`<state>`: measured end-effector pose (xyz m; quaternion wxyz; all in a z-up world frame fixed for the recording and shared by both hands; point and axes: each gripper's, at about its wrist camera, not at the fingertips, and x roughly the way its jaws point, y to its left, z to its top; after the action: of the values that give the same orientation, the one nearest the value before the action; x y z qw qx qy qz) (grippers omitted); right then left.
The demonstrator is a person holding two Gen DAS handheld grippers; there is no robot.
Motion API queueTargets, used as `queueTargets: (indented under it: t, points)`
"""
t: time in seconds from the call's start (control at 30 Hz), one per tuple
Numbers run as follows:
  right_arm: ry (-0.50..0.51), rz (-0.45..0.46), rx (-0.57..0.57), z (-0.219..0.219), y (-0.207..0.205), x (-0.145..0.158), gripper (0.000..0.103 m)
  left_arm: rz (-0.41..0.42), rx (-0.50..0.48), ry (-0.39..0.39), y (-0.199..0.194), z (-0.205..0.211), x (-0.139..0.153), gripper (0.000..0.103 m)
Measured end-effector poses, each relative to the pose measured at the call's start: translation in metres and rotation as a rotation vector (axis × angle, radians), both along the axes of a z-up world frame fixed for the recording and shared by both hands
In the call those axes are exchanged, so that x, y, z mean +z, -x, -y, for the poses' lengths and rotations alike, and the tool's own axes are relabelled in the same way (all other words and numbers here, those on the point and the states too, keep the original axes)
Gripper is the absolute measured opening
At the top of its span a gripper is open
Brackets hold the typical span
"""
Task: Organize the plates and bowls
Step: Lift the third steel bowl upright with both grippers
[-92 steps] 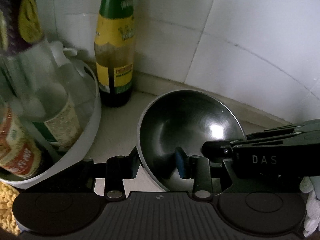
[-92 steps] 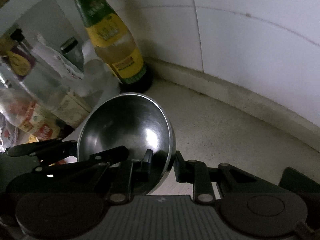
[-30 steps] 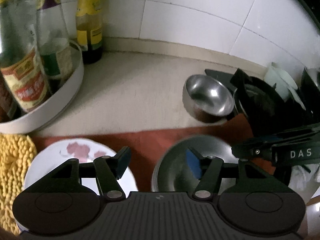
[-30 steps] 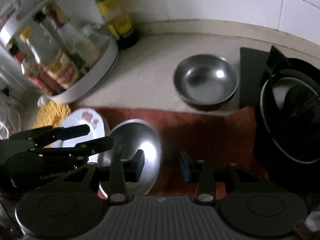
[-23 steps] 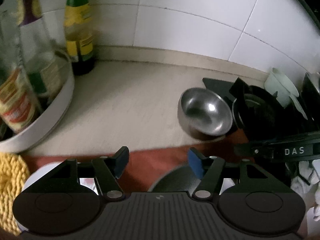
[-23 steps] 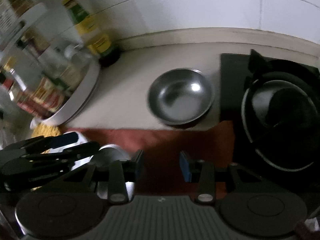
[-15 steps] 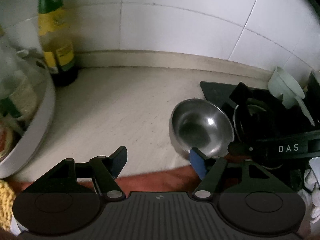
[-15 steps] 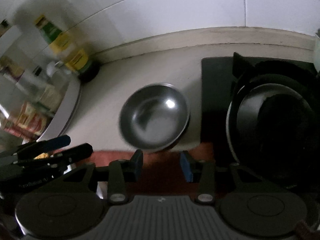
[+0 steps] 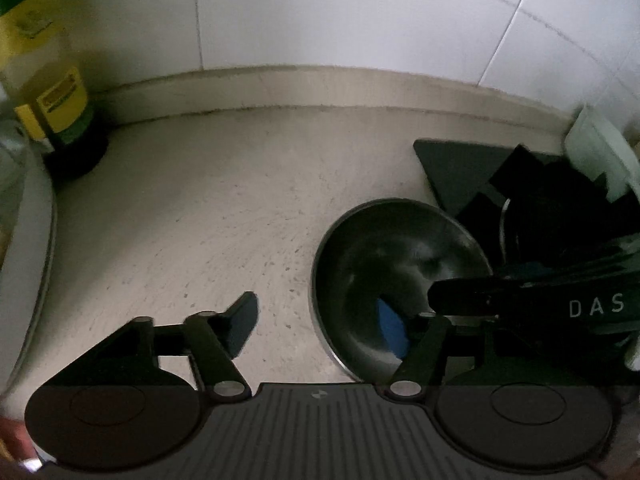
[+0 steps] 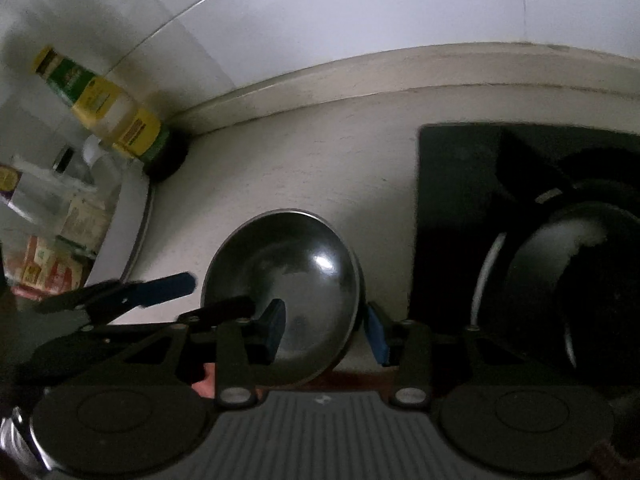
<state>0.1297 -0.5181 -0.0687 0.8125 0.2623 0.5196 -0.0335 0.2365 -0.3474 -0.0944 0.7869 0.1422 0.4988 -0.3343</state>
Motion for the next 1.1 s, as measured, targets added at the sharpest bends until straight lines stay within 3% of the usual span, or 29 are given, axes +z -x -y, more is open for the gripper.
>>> queueTargets:
  t: [0.1,0.33,0.4,0.7,1.1]
  points:
    - [-0.015,-0.019,0.028,0.001,-0.011,-0.009,0.041,-0.021,-0.008,-0.009,-0.007,0.003,-0.008,0.056]
    - [-0.037,-0.058,0.063,0.000,-0.022,-0.028,0.026,-0.029,-0.041,-0.006,-0.006,0.004,-0.012,0.054]
    - [-0.052,-0.069,0.067,0.000,-0.022,-0.033,0.023,-0.028,-0.046,0.000,-0.004,0.005,-0.011,0.045]
    - [-0.060,-0.047,0.072,-0.002,-0.021,-0.031,0.020,-0.001,-0.024,0.016,0.000,0.004,0.003,0.046]
    - [-0.016,0.035,0.097,-0.012,-0.024,0.008,0.020,0.070,0.016,0.068,0.005,-0.009,0.040,0.046]
